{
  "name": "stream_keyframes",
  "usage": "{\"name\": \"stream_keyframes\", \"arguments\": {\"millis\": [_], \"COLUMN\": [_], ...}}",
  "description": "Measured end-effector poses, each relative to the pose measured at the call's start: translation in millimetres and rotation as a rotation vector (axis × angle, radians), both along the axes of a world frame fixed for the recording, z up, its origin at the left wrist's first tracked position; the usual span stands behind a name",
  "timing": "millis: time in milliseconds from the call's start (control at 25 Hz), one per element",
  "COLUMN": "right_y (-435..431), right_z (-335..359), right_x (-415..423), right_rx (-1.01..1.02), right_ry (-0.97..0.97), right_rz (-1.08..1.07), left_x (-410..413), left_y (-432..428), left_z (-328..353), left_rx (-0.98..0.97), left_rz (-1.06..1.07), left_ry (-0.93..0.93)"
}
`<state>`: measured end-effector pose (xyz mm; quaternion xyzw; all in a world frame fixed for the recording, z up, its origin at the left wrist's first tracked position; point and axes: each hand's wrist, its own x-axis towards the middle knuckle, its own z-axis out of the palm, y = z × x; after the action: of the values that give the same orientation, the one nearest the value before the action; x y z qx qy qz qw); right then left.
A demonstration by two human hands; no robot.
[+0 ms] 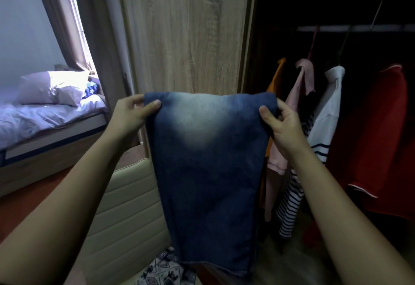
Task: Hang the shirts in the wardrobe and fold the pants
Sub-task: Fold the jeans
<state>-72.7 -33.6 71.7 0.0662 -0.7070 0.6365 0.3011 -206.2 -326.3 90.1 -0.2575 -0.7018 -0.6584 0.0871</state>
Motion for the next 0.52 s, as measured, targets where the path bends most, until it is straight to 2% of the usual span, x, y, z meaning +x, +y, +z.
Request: {"name": "stream_keyframes", "arguments": {"millis": [160,360,520], "right_y": [-5,-19,-33], "right_z": [28,33,29], "right_x": [4,2,1], "right_rx": [0.016,0.011,0.096], "right_ry": [0.078,0.100,0.143], "right_rz": [-0.063,-0.122,-0.130], "left_x": [11,17,26], "left_y": [7,25,19], "left_z": [25,26,36], "left_rx": [0.046,0.162,0.141], "left_rz": [0.010,0.134,0.151], "left_ry": [0.152,0.202,0.276]}}
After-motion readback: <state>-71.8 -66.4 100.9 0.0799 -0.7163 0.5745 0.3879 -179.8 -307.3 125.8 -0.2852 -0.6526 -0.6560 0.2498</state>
